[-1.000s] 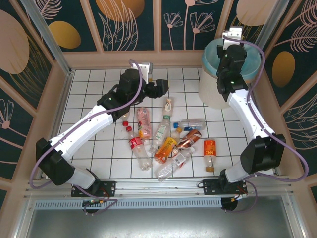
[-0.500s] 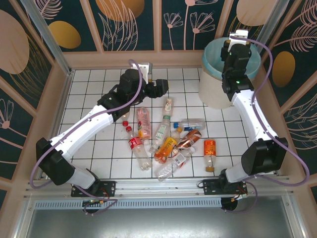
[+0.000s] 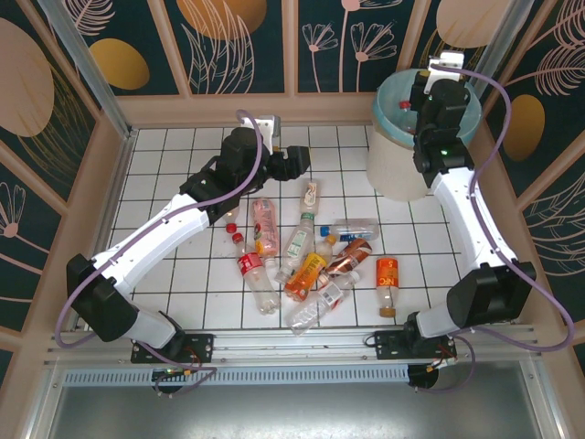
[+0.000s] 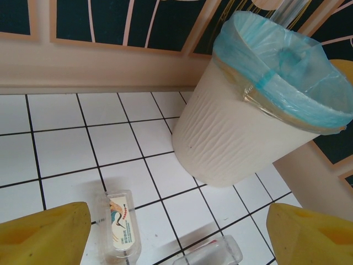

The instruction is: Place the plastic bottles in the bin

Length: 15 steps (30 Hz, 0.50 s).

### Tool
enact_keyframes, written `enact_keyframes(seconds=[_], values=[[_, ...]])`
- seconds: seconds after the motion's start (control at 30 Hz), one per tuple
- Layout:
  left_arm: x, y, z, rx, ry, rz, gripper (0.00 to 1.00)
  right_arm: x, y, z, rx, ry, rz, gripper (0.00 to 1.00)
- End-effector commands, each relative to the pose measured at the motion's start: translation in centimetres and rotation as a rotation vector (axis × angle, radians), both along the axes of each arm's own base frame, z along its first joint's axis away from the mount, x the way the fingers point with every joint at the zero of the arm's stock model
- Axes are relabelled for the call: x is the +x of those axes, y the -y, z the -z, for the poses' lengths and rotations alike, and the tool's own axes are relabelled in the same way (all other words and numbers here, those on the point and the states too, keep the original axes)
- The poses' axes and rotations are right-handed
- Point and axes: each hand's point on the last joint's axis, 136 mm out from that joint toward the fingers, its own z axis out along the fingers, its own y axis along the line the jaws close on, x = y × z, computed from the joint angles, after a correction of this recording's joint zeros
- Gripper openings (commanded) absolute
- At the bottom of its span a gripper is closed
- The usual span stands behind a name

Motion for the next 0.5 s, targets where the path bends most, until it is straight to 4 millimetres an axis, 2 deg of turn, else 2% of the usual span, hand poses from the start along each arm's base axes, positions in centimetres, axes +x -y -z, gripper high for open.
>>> enact_keyframes(seconds=[0.0, 0.1, 0.2, 0.3, 0.47], values=[[0.0, -0.4, -0.4, 0.011, 0.008, -0.019, 0.83, -2.0, -0.3, -3.9, 0.057, 0.084, -0.039, 0.51], [0.0, -1.1, -0.7, 0.039, 0.024, -0.040, 0.84, -2.8, -1.2, -4.7, 0.092, 0.096, -0.091, 0.51], [0.2, -2.2, -1.3, 0.074, 0.051, -0.083, 0.84, -3.6, -3.0, -5.6, 0.112, 0.107, -0.151, 0.51], [0.3, -3.4, -1.9, 0.108, 0.075, -0.127, 0.85, -4.3, -6.0, -6.6, 0.114, 0.106, -0.232, 0.51], [-0.2, -6.0, -3.1, 0.158, 0.113, -0.210, 0.85, -5.4, -13.1, -7.1, 0.082, 0.060, -0.410, 0.51]])
